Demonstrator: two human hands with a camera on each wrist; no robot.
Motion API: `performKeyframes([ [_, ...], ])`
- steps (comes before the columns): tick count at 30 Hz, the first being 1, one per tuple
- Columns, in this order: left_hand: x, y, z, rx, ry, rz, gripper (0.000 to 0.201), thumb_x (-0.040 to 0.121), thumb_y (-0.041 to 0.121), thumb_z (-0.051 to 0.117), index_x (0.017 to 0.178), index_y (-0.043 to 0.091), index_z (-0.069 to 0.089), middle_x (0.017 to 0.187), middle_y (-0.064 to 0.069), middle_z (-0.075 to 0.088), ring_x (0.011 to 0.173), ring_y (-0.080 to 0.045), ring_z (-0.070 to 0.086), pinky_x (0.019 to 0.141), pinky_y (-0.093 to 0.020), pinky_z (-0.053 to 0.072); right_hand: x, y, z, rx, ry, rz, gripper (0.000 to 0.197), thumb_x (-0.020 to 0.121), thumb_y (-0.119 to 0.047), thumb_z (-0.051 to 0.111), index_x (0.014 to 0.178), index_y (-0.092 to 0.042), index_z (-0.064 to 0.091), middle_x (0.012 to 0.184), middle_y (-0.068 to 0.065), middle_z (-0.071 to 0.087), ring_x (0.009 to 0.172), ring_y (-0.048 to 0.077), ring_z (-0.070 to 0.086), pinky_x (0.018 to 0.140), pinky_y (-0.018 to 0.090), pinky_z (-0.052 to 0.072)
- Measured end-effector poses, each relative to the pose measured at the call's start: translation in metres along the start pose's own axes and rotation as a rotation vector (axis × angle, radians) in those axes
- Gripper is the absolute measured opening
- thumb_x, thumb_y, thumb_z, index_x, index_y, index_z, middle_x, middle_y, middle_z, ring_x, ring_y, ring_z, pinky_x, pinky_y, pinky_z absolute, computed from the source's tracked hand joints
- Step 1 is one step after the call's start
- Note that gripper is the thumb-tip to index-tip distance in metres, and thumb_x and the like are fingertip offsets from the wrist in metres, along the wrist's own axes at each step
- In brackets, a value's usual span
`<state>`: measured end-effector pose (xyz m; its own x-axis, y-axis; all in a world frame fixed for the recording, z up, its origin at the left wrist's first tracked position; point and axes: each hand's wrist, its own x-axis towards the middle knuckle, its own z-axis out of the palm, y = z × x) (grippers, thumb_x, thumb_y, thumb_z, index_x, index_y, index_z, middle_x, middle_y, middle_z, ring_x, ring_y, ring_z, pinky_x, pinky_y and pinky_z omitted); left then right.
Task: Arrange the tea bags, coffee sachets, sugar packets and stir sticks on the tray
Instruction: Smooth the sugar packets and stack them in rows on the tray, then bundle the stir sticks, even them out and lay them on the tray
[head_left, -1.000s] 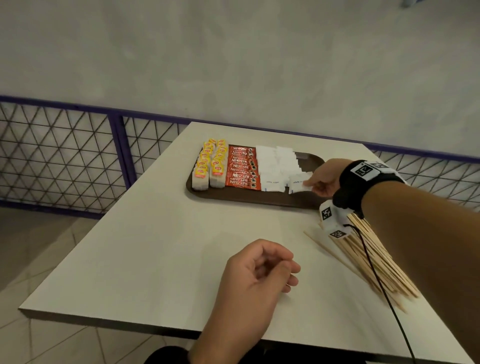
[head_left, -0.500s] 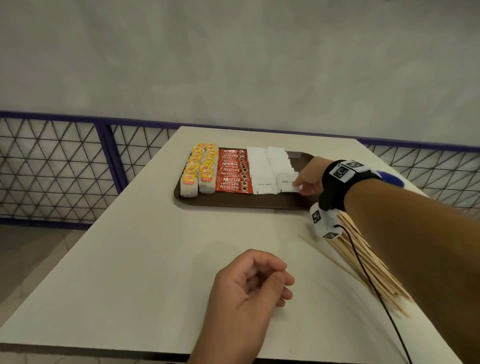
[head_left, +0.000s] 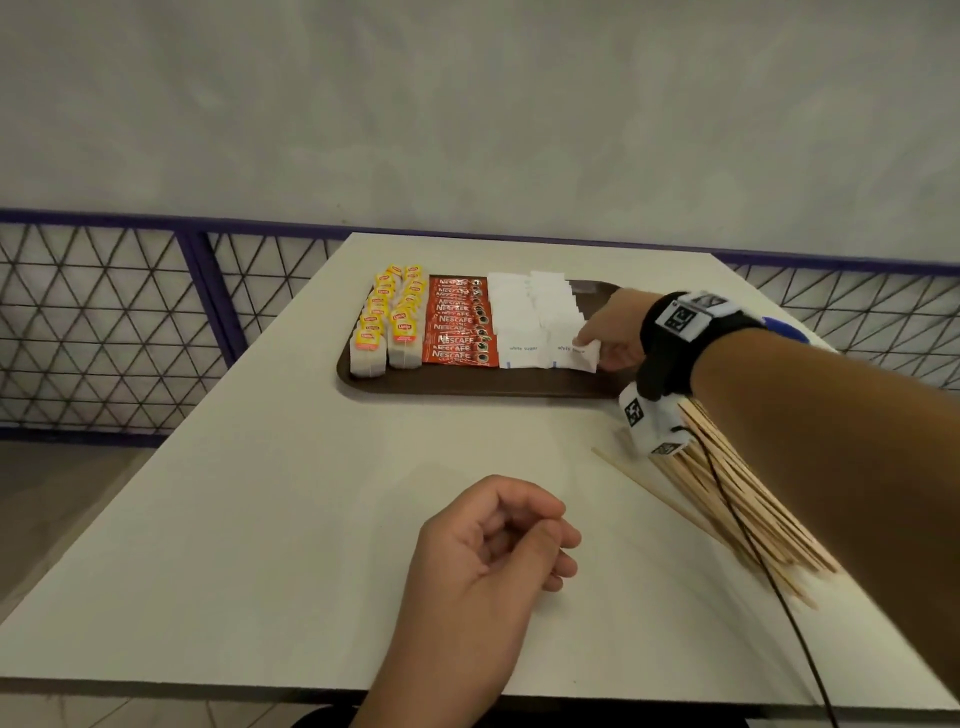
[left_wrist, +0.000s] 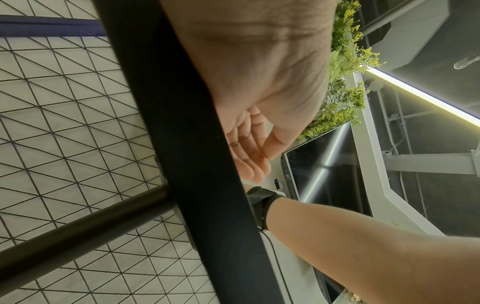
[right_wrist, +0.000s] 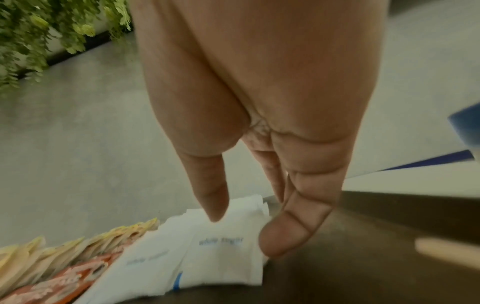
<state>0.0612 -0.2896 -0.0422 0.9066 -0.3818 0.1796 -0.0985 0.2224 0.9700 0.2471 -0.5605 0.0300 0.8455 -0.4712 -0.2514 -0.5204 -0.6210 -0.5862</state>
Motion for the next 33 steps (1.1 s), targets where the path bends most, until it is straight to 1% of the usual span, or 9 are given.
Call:
performKeyframes([
  [2, -0.001, 0.001, -0.001, 0.016, -0.002, 0.002, 0.015, 0.091, -0.008, 0.062, 0.088, 0.006, 0.070, 0.080, -0.012, 0.075, 0.069, -0.024, 0.071, 0.063, -0.026, 0.056, -0.017, -0.005, -0.013, 0.042, 0.028, 0.003, 0.031, 0.089, -0.022, 0.076, 0.108, 0.000, 0.064, 0.091, 0.016, 0.072, 0.083, 0.028, 0.071, 0.086, 0.042, 0.061],
  [5, -0.001, 0.002, -0.001, 0.033, 0.007, 0.023, 0.015, 0.091, -0.006, 0.063, 0.089, 0.006, 0.070, 0.080, -0.011, 0.075, 0.069, -0.024, 0.071, 0.063, -0.026, 0.057, -0.065, 0.008, -0.029, -0.060, 0.137, -0.056, 0.032, 0.088, -0.033, 0.075, 0.099, -0.006, 0.062, 0.090, 0.010, 0.069, 0.071, 0.021, 0.065, 0.066, 0.031, 0.057],
  [8, -0.001, 0.002, -0.001, 0.050, 0.012, 0.043, 0.017, 0.091, -0.008, 0.062, 0.090, 0.007, 0.071, 0.080, -0.010, 0.075, 0.069, -0.025, 0.071, 0.063, -0.027, 0.058, -0.122, 0.055, -0.025, -0.229, 0.121, -0.010, 0.046, 0.088, -0.049, 0.071, 0.114, -0.013, 0.057, 0.099, 0.004, 0.064, 0.088, 0.018, 0.062, 0.078, 0.034, 0.055],
  [12, -0.003, 0.001, 0.001, 0.082, 0.023, 0.054, 0.017, 0.092, -0.008, 0.061, 0.092, 0.006, 0.070, 0.080, -0.010, 0.075, 0.069, -0.024, 0.071, 0.063, -0.027, 0.058, -0.174, 0.120, -0.014, -0.425, 0.057, 0.069, 0.094, 0.070, -0.085, 0.063, 0.135, -0.019, 0.046, 0.125, 0.005, 0.054, 0.108, 0.020, 0.056, 0.091, 0.038, 0.056],
  [16, -0.004, 0.002, 0.002, 0.118, 0.040, 0.044, 0.016, 0.093, -0.005, 0.061, 0.093, 0.008, 0.070, 0.081, -0.008, 0.075, 0.070, -0.024, 0.072, 0.065, -0.028, 0.059, -0.191, 0.127, -0.004, -0.546, 0.092, 0.037, 0.112, 0.050, -0.102, 0.052, 0.123, -0.017, 0.046, 0.105, 0.004, 0.055, 0.094, 0.019, 0.057, 0.080, 0.038, 0.059],
  [20, -0.007, 0.004, 0.005, 0.130, 0.076, 0.027, 0.016, 0.093, -0.004, 0.061, 0.094, 0.008, 0.070, 0.082, -0.008, 0.075, 0.072, -0.025, 0.072, 0.066, -0.029, 0.061, -0.182, 0.119, -0.003, -0.551, 0.093, 0.056, 0.116, 0.057, -0.096, 0.059, 0.134, -0.011, 0.040, 0.098, 0.001, 0.061, 0.089, 0.017, 0.064, 0.079, 0.034, 0.060],
  [26, -0.008, 0.006, 0.007, 0.166, 0.108, 0.019, 0.014, 0.093, -0.003, 0.062, 0.094, 0.008, 0.070, 0.080, -0.007, 0.075, 0.072, -0.025, 0.072, 0.066, -0.029, 0.060, -0.179, 0.112, -0.009, -0.561, 0.061, -0.040, 0.055, 0.087, -0.056, 0.071, 0.117, -0.013, 0.057, 0.089, -0.001, 0.063, 0.082, 0.013, 0.061, 0.069, 0.023, 0.049],
  [30, -0.010, 0.008, 0.009, 0.185, 0.107, 0.008, 0.013, 0.092, -0.003, 0.063, 0.095, 0.008, 0.070, 0.081, -0.008, 0.075, 0.072, -0.026, 0.071, 0.065, -0.026, 0.059, -0.180, 0.115, -0.009, -0.587, 0.069, -0.072, 0.040, 0.091, -0.042, 0.071, 0.116, -0.012, 0.060, 0.092, 0.002, 0.065, 0.090, 0.018, 0.065, 0.083, 0.028, 0.056],
  [33, -0.011, 0.007, 0.010, 0.226, 0.098, 0.016, 0.013, 0.092, -0.002, 0.063, 0.094, 0.009, 0.070, 0.080, -0.007, 0.075, 0.071, -0.024, 0.071, 0.065, -0.025, 0.059, -0.184, 0.117, -0.012, -0.582, 0.045, -0.067, 0.034, 0.092, -0.036, 0.072, 0.114, -0.011, 0.062, 0.089, 0.001, 0.064, 0.088, 0.017, 0.064, 0.078, 0.025, 0.053],
])
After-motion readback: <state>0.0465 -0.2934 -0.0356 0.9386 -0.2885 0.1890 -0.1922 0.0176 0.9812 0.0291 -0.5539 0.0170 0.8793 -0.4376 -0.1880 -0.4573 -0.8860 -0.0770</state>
